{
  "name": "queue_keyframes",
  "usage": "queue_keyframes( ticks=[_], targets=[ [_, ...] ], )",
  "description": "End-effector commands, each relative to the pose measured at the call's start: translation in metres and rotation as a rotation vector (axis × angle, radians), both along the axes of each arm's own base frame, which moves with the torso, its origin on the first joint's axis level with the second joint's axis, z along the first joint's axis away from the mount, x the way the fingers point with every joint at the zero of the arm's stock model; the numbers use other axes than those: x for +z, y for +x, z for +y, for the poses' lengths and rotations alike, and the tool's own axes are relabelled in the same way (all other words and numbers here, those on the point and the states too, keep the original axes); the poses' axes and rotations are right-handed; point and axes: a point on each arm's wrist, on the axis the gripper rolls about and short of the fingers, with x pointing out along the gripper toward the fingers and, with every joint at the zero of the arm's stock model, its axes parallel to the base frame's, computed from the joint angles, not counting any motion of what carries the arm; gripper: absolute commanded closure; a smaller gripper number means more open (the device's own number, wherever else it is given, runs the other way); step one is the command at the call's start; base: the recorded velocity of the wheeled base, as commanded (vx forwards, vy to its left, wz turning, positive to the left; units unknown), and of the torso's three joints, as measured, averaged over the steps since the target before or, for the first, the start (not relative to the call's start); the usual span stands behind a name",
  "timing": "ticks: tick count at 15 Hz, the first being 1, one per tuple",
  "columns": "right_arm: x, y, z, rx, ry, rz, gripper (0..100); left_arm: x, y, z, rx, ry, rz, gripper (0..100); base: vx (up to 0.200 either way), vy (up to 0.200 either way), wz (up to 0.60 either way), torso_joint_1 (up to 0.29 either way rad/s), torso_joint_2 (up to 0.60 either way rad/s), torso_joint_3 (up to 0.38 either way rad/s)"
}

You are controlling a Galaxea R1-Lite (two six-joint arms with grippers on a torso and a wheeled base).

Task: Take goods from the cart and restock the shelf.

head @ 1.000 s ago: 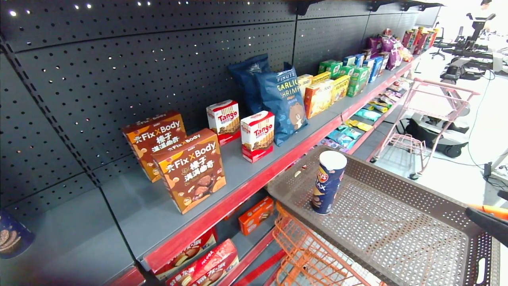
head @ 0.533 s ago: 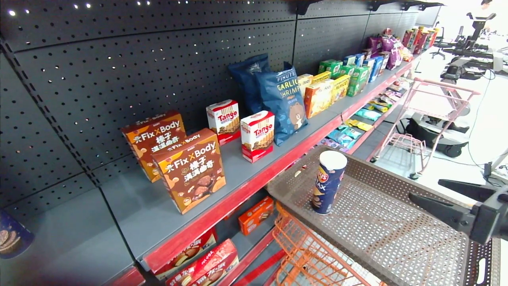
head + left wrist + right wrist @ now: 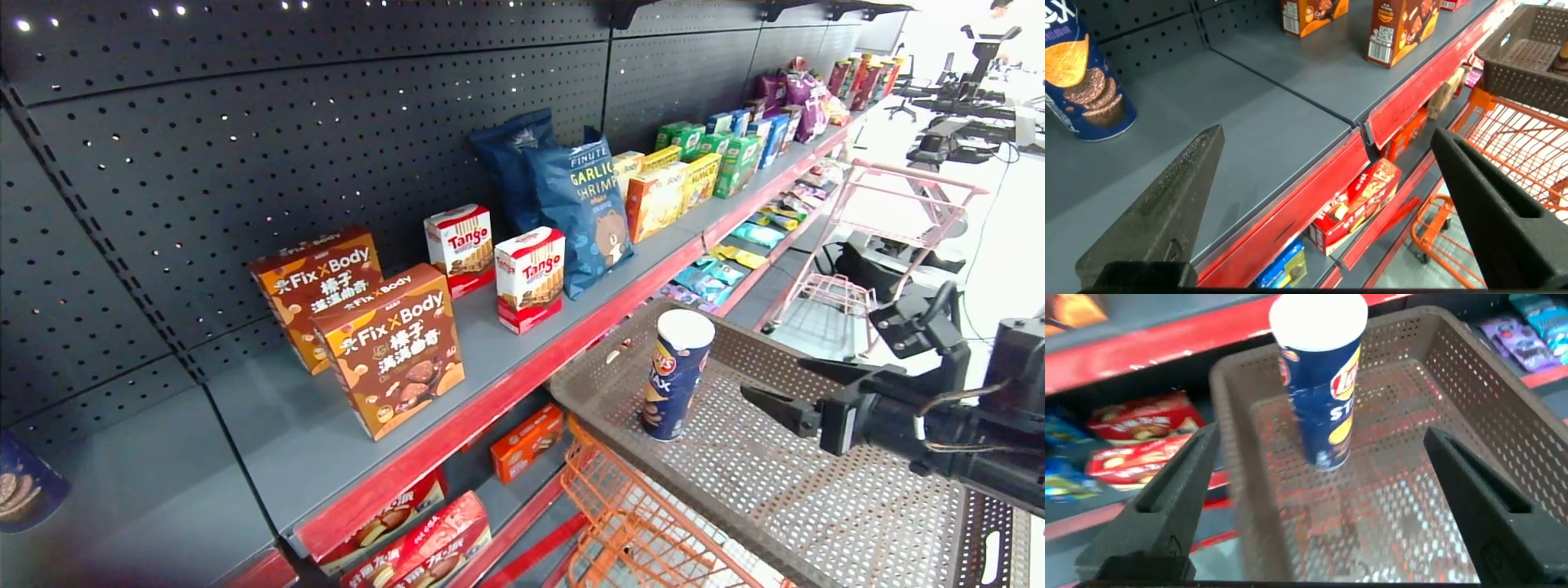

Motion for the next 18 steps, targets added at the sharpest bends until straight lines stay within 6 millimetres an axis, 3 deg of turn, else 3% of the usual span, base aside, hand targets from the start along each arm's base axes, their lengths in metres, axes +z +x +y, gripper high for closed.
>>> queue_keyframes(
  ticks=[1,7,9,14,18],
  targets=[
    [-0.038,0.032,0.008,0.017,-0.038,0.066,0,0.0,0.0,0.0,0.0,0.0,-0.001,0,0.0,0.0,0.0,0.0,0.0,0.0],
    [-0.04,0.074,0.025,0.099,-0.008,0.005,0,0.0,0.0,0.0,0.0,0.0,-0.001,0,0.0,0.0,0.0,0.0,0.0,0.0],
    [-0.049,0.093,0.033,0.114,-0.014,-0.009,0,0.0,0.0,0.0,0.0,0.0,-0.001,0,0.0,0.0,0.0,0.0,0.0,0.0],
    [-0.067,0.122,0.041,0.117,-0.017,-0.019,0,0.0,0.0,0.0,0.0,0.0,-0.001,0,0.0,0.0,0.0,0.0,0.0,0.0],
    [-0.076,0.133,0.046,0.123,-0.016,-0.024,0,0.0,0.0,0.0,0.0,0.0,-0.001,0,0.0,0.0,0.0,0.0,0.0,0.0]
  ],
)
